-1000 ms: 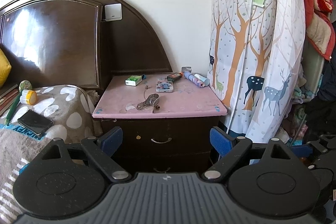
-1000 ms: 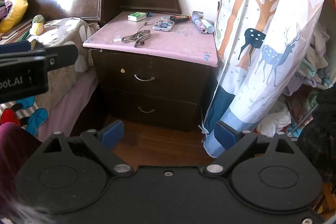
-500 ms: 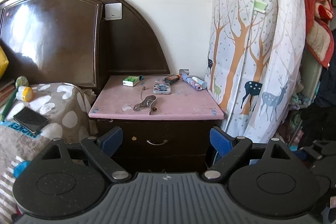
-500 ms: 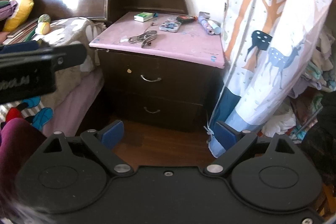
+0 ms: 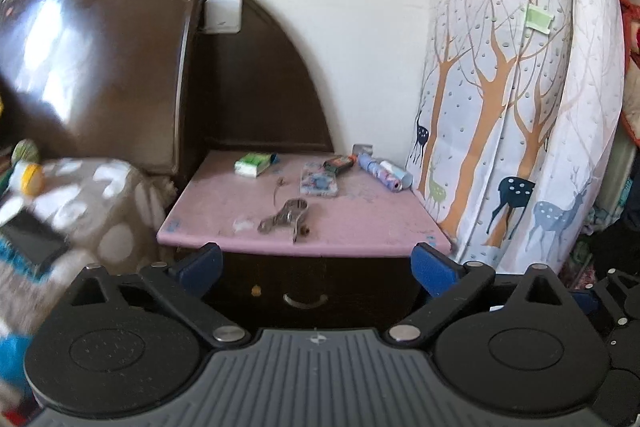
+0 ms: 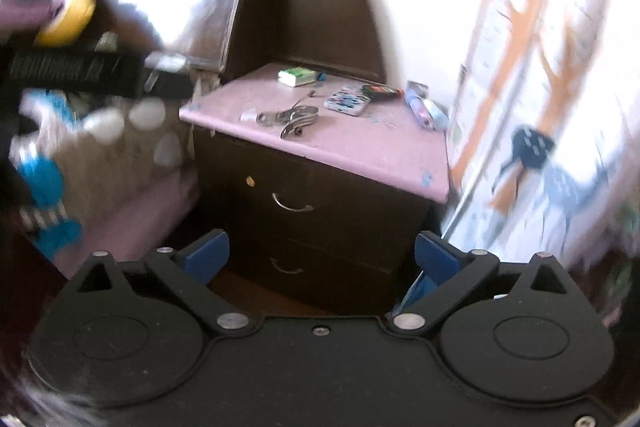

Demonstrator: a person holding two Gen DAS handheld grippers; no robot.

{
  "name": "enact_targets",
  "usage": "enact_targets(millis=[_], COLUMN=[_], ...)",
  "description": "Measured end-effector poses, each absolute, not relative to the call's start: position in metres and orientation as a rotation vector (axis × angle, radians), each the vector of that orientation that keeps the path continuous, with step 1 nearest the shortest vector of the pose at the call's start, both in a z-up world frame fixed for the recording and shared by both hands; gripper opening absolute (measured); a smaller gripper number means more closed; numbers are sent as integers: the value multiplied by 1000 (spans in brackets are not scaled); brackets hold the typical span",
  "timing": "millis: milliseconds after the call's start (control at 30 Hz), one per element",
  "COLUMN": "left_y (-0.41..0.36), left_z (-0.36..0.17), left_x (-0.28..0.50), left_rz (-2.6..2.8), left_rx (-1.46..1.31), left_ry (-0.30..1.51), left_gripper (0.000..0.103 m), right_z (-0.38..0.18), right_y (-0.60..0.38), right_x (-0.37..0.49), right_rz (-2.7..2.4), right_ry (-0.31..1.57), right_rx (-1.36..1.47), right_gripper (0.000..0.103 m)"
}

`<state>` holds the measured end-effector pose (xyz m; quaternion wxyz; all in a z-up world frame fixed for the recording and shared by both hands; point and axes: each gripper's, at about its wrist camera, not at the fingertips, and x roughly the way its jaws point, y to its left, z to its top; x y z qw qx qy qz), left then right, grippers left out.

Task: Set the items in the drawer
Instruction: 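Move the right tool down toward the top drawer's metal handle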

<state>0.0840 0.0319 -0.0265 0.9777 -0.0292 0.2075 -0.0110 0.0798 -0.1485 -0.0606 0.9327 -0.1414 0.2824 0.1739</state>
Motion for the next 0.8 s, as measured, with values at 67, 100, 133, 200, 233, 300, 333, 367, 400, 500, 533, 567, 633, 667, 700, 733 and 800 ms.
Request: enact_targets(millis=[67, 100, 133, 200, 233, 300, 333, 367, 400, 500, 533, 567, 633, 667, 700, 733, 800], left_y=[34, 36, 39, 45, 47, 53, 56, 59, 62, 70, 73, 76, 85, 90, 94, 99, 107], left_z=[-32, -34, -38, -46, -51, -60, -64, -68, -73, -86, -90, -95, -103, -107, -111, -115, -122], left_x=[99, 107, 114, 120, 123, 130, 133, 136, 139, 149, 152, 156, 157, 157, 157, 157, 159], left_rz=[-25, -28, -28, -36, -40, -48, -52, -56, -60, -72, -76, -80, -91, -98, -102, -99, -95], left_rx=[-40, -39, -40, -52, -59, -71, -77, -83, -89, -107, -114, -120, -139, -151, -164, -180, -193], left_ry=[413, 415, 422, 438, 446, 463, 471, 479, 487, 511, 519, 527, 534, 536, 535, 528, 510], left_gripper=[102, 102, 102, 102, 102, 102, 102, 102, 102, 102, 102, 102, 102, 102, 102, 102, 102], right_z=[-65, -66, -68, -74, -77, -83, -85, -88, -92, -106, -111, -116, -127, -133, -140, -147, -161], right_y=[-149, -150, -152, -153, -154, -154, -155, -154, -150, -135, -130, -125, -113, -106, -100, -93, -82], right_x=[95, 103, 111, 127, 135, 152, 158, 162, 168, 182, 187, 192, 203, 208, 214, 221, 232], right_rz=[353, 353, 354, 355, 355, 356, 367, 396, 415, 437, 442, 448, 463, 472, 483, 494, 525], right_ry=[600, 618, 640, 673, 689, 722, 736, 741, 736, 716, 716, 714, 697, 688, 680, 675, 667], right_rx=[-279, -251, -216, -194, -183, -161, -150, -144, -161, -253, -279, -303, -374, -420, -462, -503, -589], right_gripper=[101, 101, 101, 101, 101, 101, 101, 100, 100, 99, 99, 99, 99, 99, 98, 98, 96])
